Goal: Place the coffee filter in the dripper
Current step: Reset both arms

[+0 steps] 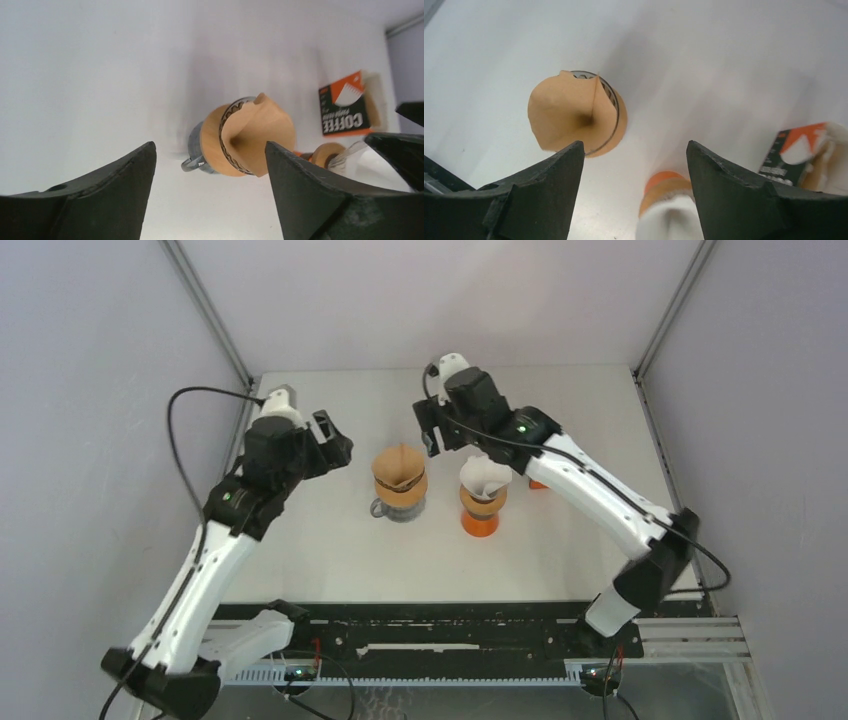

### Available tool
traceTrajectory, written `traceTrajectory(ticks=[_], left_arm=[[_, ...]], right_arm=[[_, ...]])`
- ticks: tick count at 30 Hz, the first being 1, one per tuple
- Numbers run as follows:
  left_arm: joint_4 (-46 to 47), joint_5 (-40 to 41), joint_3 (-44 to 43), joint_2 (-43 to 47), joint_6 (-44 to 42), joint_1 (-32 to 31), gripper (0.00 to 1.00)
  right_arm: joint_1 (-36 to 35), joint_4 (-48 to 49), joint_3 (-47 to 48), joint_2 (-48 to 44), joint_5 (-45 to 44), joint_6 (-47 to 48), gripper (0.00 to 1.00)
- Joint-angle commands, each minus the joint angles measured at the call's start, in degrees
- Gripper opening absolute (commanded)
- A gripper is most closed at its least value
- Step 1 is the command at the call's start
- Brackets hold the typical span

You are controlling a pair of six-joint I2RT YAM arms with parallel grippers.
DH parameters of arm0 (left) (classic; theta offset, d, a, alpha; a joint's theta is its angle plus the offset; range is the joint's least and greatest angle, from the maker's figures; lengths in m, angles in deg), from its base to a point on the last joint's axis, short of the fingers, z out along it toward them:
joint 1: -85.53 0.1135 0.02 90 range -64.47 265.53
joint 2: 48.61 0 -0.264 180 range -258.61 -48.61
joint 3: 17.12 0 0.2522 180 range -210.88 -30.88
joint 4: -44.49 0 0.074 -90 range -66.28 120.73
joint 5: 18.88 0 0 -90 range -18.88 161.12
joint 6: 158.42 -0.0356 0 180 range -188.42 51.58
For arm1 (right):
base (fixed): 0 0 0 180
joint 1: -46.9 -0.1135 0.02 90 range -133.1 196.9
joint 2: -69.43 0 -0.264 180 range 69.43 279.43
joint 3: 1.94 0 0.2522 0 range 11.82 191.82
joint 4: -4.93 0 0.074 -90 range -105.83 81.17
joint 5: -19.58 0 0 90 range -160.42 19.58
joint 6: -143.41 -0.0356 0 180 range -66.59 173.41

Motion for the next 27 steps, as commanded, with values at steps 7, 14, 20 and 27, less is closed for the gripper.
traceTrajectory(ticks=[7,14,20,27], left_arm=[[-1.58,16.09,4.15,23.01,-5.74,0.38,0.99],[-1.62,20.49,11.31,38.65,-7.11,0.34,1.0],[-2.58,21.88,17.42,50.66,-5.43,0.44,1.0],[-7.31,23.11,20.75,59.25,-3.07,0.36,1.0]], right_arm=[[2.73,13.34,-20.34,-28.06,-15.14,2.24,0.9],[3.9,14.83,-34.24,-45.18,-22.38,2.71,0.99],[4.16,13.59,-43.47,-59.14,-26.06,1.43,1.0],[4.16,8.66,-48.21,-69.2,-26.51,-0.88,1.0]])
